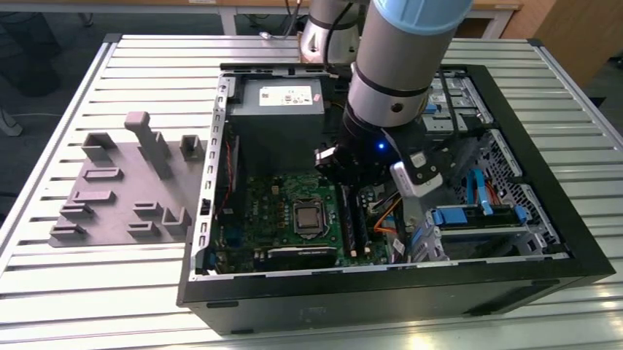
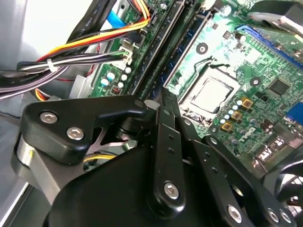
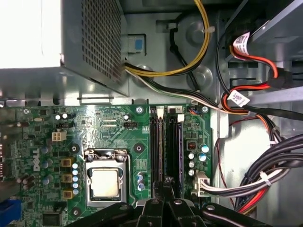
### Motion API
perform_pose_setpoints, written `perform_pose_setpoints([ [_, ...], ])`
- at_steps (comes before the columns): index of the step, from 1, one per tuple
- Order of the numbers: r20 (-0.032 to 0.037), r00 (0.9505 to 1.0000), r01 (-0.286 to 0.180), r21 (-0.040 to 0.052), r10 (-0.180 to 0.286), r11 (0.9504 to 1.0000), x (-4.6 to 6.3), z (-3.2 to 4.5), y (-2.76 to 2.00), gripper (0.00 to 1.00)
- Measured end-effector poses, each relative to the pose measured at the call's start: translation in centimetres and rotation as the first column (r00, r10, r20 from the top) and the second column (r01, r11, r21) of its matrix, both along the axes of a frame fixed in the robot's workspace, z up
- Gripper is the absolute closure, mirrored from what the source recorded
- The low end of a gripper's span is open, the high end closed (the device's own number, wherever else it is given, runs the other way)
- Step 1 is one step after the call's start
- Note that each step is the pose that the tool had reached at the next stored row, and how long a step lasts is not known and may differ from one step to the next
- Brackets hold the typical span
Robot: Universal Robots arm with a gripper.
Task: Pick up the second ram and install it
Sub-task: 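Press down the second ram until it locks into place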
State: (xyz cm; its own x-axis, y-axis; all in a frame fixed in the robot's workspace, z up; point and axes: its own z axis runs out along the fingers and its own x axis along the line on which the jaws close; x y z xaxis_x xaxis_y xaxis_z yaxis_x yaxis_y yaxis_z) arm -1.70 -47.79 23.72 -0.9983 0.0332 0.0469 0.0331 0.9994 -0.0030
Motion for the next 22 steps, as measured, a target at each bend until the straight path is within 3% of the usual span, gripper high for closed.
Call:
perform_pose_setpoints([
  [6,0.0,1.0,0.0,0.0,0.0,1.0,0.0,-0.9,0.0,0.89],
  [22,-0.0004,1.0,0.0,-0.0011,0.0,1.0,0.0,-1.89,-0.01,0.89],
])
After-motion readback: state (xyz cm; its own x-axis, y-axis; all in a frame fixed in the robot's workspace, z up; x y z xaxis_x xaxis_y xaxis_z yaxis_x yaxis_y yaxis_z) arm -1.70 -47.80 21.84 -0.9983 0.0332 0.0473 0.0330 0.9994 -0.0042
